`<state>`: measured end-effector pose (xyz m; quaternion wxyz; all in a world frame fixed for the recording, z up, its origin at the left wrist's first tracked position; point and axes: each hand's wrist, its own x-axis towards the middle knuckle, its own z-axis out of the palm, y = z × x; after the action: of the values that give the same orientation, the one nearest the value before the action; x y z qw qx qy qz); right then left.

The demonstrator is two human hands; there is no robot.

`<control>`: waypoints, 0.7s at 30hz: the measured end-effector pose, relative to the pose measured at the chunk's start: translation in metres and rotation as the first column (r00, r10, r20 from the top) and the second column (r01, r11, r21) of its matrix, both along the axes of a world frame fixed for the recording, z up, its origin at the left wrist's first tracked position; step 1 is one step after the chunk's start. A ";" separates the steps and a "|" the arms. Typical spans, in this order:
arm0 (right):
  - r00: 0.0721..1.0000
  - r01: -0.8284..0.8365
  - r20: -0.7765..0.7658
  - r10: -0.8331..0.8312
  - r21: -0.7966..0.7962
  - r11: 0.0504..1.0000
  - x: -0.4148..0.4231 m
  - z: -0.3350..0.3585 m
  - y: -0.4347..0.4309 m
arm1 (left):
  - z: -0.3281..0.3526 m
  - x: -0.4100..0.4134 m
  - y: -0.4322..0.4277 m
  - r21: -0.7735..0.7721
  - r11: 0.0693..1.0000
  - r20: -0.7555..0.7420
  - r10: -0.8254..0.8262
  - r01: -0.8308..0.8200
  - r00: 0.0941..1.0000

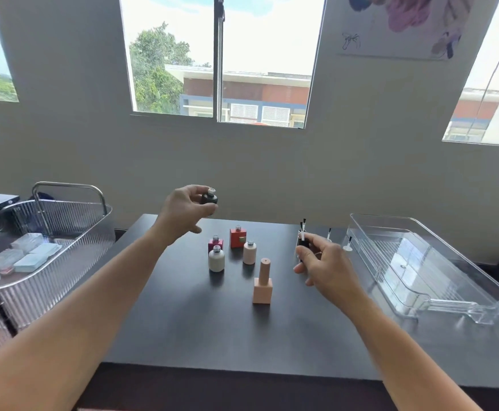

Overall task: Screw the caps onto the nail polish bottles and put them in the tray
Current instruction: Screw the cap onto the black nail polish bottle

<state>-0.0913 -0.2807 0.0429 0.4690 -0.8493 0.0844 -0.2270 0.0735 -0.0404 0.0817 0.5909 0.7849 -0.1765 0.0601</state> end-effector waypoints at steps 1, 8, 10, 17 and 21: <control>1.000 -0.010 0.014 0.010 0.022 1.000 0.001 0.004 0.001 | 0.007 -0.011 0.001 -0.003 1.000 0.017 -0.026 0.026 1.000; 0.991 -0.051 0.127 0.042 0.072 0.996 -0.003 0.030 0.011 | 0.011 -0.075 -0.004 0.009 0.992 0.081 -0.129 0.129 0.988; 0.987 -0.070 0.149 0.059 0.070 0.995 -0.004 0.033 0.014 | 0.005 -0.085 -0.008 0.024 0.991 0.088 -0.132 0.131 0.987; 0.979 -0.085 0.182 0.090 -0.030 0.996 -0.010 0.034 0.022 | -0.011 -0.096 -0.017 0.099 0.990 0.126 -0.109 0.097 0.986; 0.979 -0.059 0.186 0.078 -0.104 0.993 -0.013 0.035 0.025 | -0.013 -0.098 -0.019 0.139 0.987 0.144 -0.096 0.076 0.985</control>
<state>-0.1038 -0.2557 0.0779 0.4404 -0.8481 -0.0013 -0.2946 -0.0248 -0.0597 0.0684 0.5241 0.8075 -0.2580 0.0815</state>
